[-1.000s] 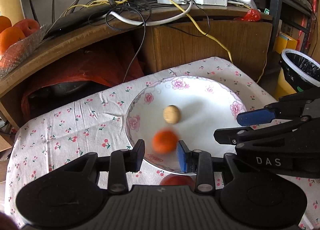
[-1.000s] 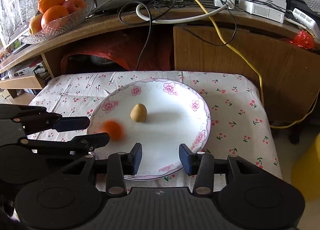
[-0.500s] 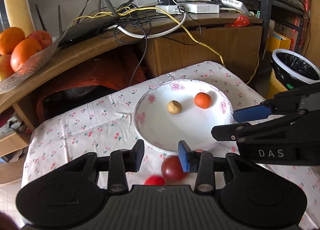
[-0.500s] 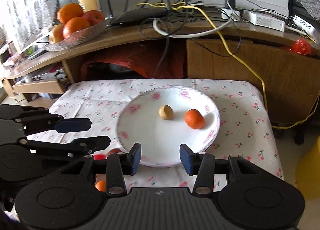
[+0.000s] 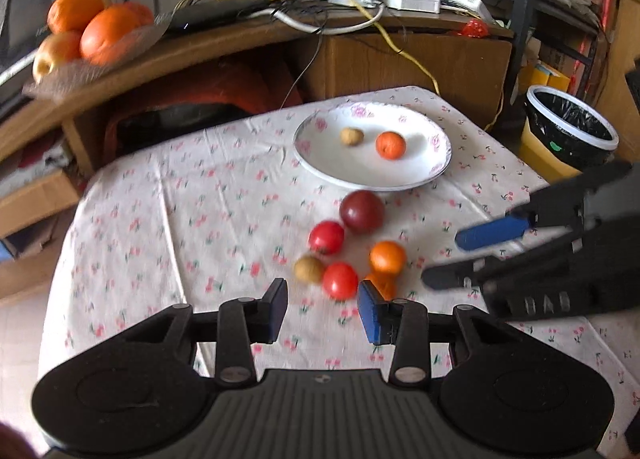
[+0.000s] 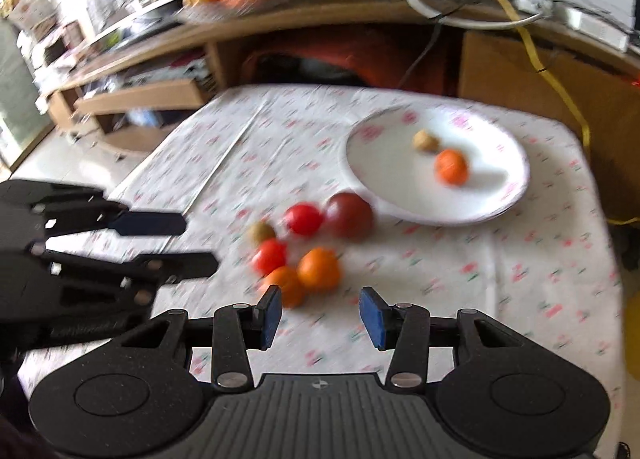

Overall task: Organize fruits
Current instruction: 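Move the right tool to a second orange and close on it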

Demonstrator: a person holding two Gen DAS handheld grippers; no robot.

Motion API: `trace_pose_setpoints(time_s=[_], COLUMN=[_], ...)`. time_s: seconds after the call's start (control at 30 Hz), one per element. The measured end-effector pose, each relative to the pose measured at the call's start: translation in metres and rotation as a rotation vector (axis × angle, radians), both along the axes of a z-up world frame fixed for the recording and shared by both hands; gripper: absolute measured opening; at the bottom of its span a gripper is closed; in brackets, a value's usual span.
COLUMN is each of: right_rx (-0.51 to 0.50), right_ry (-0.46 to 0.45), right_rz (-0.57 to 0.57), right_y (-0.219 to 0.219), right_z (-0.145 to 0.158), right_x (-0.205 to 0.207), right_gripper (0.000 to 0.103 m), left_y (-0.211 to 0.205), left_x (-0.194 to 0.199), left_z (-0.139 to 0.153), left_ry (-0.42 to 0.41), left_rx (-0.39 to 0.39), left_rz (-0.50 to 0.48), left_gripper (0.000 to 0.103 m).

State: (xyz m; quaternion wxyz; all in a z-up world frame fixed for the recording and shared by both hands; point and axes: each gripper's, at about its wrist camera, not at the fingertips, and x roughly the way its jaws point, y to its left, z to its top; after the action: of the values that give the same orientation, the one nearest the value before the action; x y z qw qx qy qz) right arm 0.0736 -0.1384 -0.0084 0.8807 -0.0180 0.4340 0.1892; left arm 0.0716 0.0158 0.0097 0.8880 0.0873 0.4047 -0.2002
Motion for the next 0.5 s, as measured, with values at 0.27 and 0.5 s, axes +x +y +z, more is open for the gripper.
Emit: trace_pose_setpoints(time_s=[0.27, 0.5], right_rx=[-0.006, -0.002], right_ry=[0.050, 0.026], right_rz=[0.026, 0.036], right_y=[0.024, 0.030], right_z=[-0.028, -0.037], right_x=[0.012, 0.024], right_gripper=[0.040, 0.040], left_y=[0.015, 0.015], left_x=[-0.004, 0.000], left_z=[-0.010, -0.015], left_ry=[0.025, 0.041], left_rx=[-0.015, -0.013], left_rz=[-0.013, -0.027], left_gripper=[0.047, 0.047])
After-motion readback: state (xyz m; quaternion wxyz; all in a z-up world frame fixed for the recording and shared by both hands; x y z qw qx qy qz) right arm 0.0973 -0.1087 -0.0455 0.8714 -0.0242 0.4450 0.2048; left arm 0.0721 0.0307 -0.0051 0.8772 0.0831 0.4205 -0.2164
